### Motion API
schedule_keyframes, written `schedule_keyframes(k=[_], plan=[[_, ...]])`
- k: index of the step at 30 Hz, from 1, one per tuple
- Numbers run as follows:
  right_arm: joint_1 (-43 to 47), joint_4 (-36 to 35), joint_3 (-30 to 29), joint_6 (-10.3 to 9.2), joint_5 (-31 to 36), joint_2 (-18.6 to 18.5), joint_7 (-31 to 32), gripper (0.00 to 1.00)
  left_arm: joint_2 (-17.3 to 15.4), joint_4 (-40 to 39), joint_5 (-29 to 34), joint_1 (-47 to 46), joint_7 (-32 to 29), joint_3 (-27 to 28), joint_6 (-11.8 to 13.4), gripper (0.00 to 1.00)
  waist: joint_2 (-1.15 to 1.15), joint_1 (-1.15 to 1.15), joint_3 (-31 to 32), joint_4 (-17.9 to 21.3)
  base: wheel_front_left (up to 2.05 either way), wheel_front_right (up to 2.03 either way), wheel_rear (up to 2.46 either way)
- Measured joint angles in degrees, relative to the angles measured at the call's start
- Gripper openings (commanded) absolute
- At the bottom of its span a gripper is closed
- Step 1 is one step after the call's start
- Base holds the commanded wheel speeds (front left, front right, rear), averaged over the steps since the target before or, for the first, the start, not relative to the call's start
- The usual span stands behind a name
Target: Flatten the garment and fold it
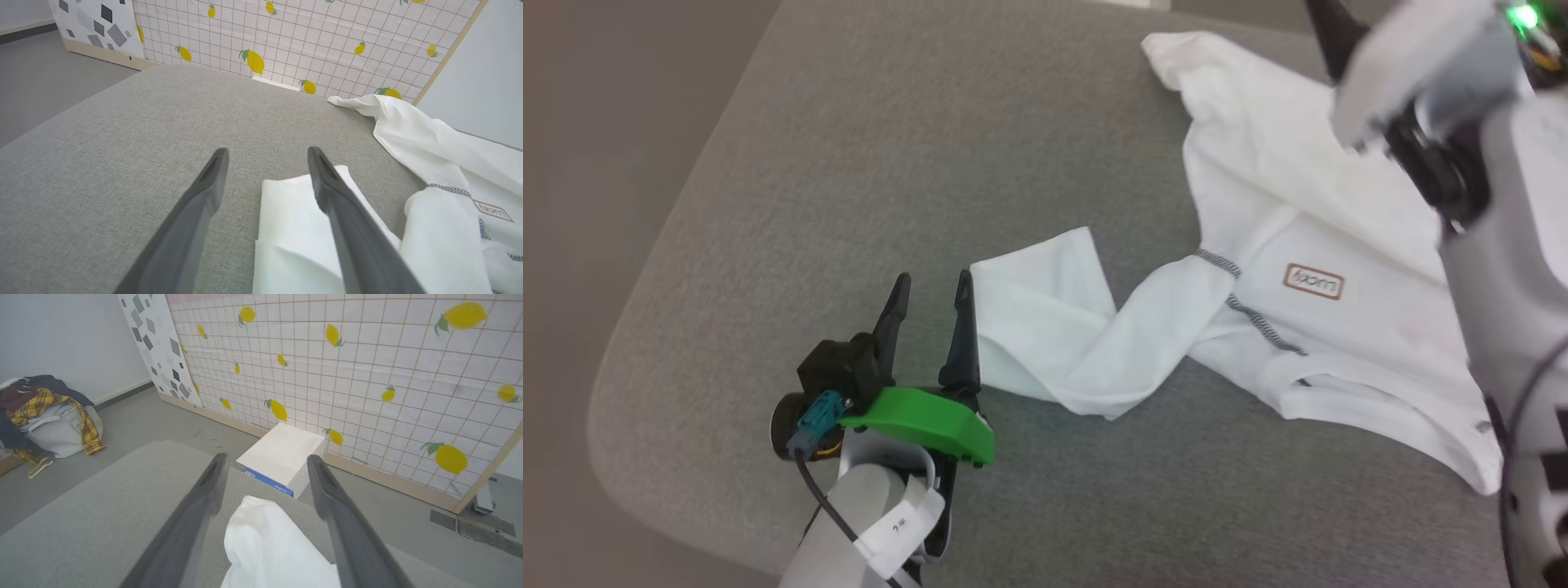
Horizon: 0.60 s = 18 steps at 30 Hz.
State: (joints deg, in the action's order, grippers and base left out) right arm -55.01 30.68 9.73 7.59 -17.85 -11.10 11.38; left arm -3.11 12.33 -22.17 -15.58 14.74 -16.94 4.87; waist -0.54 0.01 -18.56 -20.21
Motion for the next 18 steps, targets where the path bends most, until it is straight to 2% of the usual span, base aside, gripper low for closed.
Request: schedule_keyframes(k=[4,8,13,18], plan=[[10.36,-6.41,-3.8,-0.02,-2.13,-3.72,-1.33,1.0,-0.57,1.13,0.09,1.35,-0.01,0.8,-0.66,1.0,0.0,-0.01,3.07,2.44,0.0,0.0,0.0],[22.81,-13.56,-10.23,-0.02,-2.96,-4.55,-0.65,1.0,-0.97,2.33,0.08,2.31,-0.01,0.82,-1.3,1.0,0.0,-0.01,6.39,4.97,0.0,0.0,0.0],[39.33,-22.82,-19.97,-0.02,-1.0,-0.45,2.29,1.0,-1.09,3.07,-0.02,3.02,-0.56,0.27,-1.48,1.0,0.0,-0.01,9.87,8.06,0.0,0.0,0.0],[49.24,-29.08,-26.04,-0.02,1.0,5.6,4.9,1.0,-1.13,4.16,-0.2,4.12,-3.47,-1.26,-2.37,1.0,0.0,-0.01,12.26,10.68,0.0,0.0,0.0]])
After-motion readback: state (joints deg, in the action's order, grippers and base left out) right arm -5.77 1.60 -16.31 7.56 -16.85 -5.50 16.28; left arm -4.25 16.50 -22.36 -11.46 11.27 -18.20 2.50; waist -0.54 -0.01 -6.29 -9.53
